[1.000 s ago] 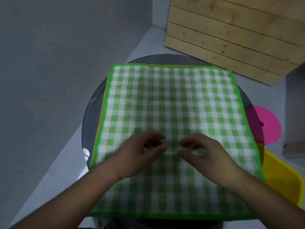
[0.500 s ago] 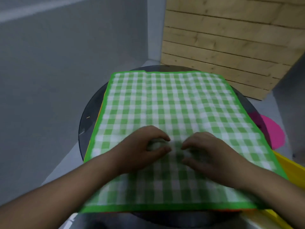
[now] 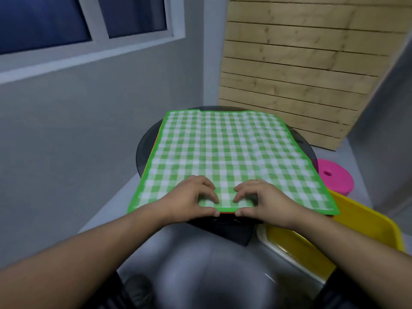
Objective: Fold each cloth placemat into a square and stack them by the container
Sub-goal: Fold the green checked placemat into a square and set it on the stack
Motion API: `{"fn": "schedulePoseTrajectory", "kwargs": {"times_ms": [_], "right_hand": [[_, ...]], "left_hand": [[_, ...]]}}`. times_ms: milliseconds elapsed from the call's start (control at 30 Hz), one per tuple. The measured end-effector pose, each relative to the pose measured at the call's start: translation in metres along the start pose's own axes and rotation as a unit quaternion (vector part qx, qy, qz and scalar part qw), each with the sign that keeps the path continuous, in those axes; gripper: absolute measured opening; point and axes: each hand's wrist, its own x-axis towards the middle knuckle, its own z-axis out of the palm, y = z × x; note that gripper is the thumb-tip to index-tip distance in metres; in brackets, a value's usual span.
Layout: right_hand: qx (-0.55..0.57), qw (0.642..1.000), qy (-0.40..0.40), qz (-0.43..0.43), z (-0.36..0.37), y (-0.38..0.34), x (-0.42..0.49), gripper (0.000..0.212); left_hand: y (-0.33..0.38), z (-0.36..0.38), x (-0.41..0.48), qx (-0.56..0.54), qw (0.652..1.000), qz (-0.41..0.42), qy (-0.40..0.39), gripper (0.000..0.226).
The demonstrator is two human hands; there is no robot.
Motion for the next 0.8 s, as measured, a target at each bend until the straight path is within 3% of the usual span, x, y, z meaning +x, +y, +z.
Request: {"fn": "schedulePoseTrajectory", "kwargs": {"times_ms": [267,700,800], "right_hand": [[0.046,0.998,0.032,0.028,0.007,0.001,-0.008,0.025],[0.020,0.999,0.043,-0.002,0.017,0.009,-0.006,0.002],[0.035,0.998,0.050,0.001,0.017,0.007,-0.006,0.007]], "left_hand": [[0.002,0.012,-0.007,-0.071,0.994,-0.041,0.071,0.019],[-0.001,0.013,-0.004,-0.063,0.996,-0.031,0.055,0.033],[-0.001,0.013,-0.004,-0.067,0.996,-0.032,0.053,0.032]]}}
